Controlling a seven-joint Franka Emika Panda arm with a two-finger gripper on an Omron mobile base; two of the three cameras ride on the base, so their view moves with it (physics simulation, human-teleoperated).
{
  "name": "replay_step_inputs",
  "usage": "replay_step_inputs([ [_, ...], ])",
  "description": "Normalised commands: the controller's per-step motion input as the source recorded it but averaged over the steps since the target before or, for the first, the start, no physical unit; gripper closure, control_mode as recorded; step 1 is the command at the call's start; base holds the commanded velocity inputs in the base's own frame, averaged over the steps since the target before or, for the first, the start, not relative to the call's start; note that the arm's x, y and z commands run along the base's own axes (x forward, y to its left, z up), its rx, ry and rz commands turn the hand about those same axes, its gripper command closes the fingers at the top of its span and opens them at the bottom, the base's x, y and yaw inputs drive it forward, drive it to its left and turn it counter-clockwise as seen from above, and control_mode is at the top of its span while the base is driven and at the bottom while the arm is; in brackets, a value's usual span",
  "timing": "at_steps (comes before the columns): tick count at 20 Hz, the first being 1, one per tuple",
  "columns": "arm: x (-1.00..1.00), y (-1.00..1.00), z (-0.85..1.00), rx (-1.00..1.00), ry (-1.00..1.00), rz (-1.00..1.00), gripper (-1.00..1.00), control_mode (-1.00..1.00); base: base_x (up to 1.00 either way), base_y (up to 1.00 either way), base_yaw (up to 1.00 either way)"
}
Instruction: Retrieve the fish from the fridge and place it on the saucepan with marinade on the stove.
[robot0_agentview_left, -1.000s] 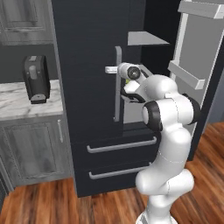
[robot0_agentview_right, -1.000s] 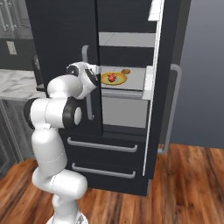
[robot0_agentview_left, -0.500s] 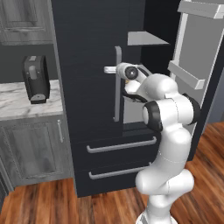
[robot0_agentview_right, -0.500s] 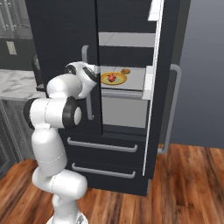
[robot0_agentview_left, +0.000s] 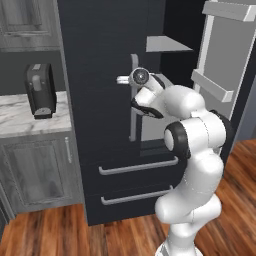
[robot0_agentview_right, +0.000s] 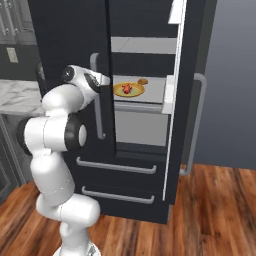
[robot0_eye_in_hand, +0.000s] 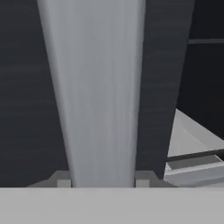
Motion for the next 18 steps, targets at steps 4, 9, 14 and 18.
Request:
replay_step_inputs([
  [4, -0.38, 0.44, 0.09, -0.04, 0.34, -0.15, 1.0, -1.0, 0.0, 0.0, 0.0],
  [9, -0.53, 0.53, 0.0, -0.05, 0.28, -0.17, 1.0, -1.0, 0.0, 0.0, 0.0],
  [14, -0.71, 0.52, -0.07, -0.01, 0.05, -0.18, 1.0, -1.0, 0.0, 0.0, 0.0],
  [18, -0.72, 0.63, -0.11, 0.0, 0.0, -0.2, 1.0, -1.0, 0.0, 0.0, 0.0],
])
